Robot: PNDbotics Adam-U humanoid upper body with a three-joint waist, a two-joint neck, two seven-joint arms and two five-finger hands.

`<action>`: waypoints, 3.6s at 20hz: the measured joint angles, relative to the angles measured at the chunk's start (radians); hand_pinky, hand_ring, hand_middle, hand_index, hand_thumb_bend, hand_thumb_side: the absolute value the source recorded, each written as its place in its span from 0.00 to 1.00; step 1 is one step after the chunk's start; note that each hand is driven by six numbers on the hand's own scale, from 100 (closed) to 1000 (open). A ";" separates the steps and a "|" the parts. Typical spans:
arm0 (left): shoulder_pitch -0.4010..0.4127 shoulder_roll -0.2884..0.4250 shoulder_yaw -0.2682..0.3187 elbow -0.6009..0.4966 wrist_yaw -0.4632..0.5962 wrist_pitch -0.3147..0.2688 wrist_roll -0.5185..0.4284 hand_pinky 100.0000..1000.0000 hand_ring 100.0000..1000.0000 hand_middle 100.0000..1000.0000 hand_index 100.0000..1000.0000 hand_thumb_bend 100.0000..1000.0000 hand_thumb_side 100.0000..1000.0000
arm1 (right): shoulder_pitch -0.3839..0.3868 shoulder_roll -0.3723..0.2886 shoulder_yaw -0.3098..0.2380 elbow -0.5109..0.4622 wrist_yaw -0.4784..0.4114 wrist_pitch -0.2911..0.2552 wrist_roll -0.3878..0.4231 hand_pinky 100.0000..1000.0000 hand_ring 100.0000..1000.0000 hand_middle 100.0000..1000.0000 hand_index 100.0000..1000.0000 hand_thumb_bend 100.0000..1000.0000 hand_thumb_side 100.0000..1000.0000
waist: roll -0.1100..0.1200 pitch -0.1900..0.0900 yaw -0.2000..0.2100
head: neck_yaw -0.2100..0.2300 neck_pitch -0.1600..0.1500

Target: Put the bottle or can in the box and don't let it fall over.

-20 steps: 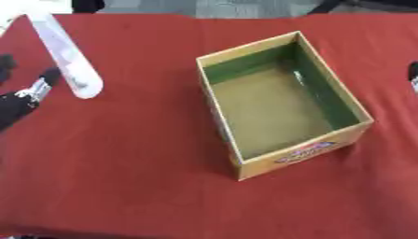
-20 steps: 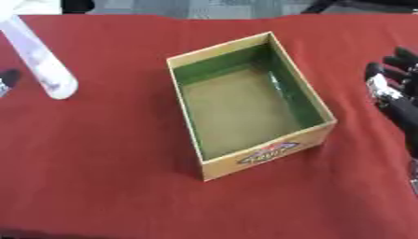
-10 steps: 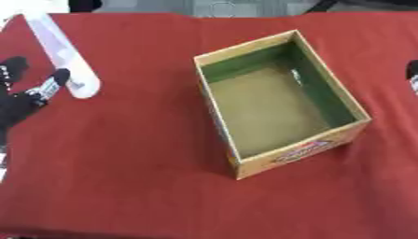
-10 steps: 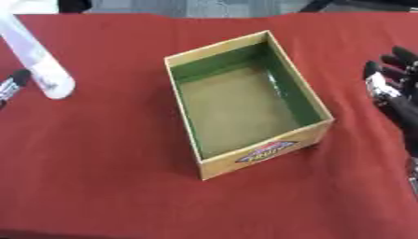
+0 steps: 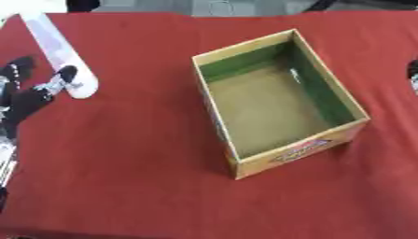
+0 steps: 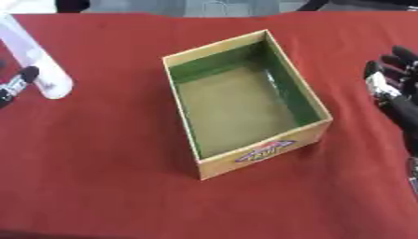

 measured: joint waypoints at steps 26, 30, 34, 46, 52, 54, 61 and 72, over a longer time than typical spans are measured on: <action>-0.108 -0.011 -0.006 0.111 -0.073 -0.014 0.071 0.84 1.00 0.86 0.90 0.67 0.38 | -0.005 0.000 0.007 0.000 0.000 0.001 0.009 0.90 0.89 0.83 0.93 0.11 0.35 | -0.001 0.000 -0.005 | 0.004 -0.022; -0.119 -0.019 -0.006 0.127 -0.072 -0.009 0.093 0.84 1.00 0.86 0.90 0.67 0.38 | -0.005 0.001 0.010 0.000 0.000 0.000 0.011 0.90 0.89 0.83 0.93 0.11 0.36 | -0.001 0.000 -0.005 | 0.004 -0.022; -0.133 -0.023 -0.006 0.141 -0.070 -0.011 0.101 0.84 1.00 0.85 0.90 0.67 0.38 | -0.006 0.001 0.012 0.000 0.000 0.001 0.015 0.90 0.89 0.83 0.93 0.10 0.36 | -0.001 0.000 -0.006 | 0.005 -0.022; -0.169 -0.029 -0.005 0.193 -0.109 -0.011 0.117 0.83 1.00 0.85 0.89 0.65 0.37 | -0.009 0.001 0.012 0.000 0.000 0.001 0.017 0.90 0.89 0.83 0.93 0.10 0.37 | -0.001 0.001 -0.011 | 0.009 -0.022; -0.177 -0.037 0.000 0.211 -0.122 -0.007 0.141 0.83 1.00 0.84 0.88 0.65 0.36 | -0.009 0.001 0.012 0.001 0.000 0.001 0.018 0.90 0.89 0.83 0.93 0.09 0.37 | -0.001 0.003 -0.011 | 0.009 -0.023; -0.183 -0.037 0.000 0.218 -0.122 -0.006 0.145 0.82 1.00 0.84 0.88 0.65 0.36 | -0.009 0.001 0.012 0.001 0.000 0.002 0.018 0.90 0.89 0.83 0.93 0.09 0.37 | -0.001 0.003 -0.011 | 0.010 -0.023; -0.215 -0.048 0.000 0.259 -0.115 -0.011 0.154 0.81 1.00 0.82 0.87 0.64 0.36 | -0.010 0.001 0.012 0.001 0.000 0.004 0.020 0.90 0.89 0.83 0.93 0.08 0.38 | -0.001 0.008 -0.017 | 0.012 -0.031; -0.246 -0.069 -0.006 0.312 -0.105 -0.019 0.148 0.79 0.99 0.80 0.82 0.58 0.35 | -0.018 0.001 0.012 0.001 0.000 0.005 0.022 0.90 0.89 0.83 0.92 0.08 0.39 | -0.001 0.015 -0.023 | 0.015 -0.033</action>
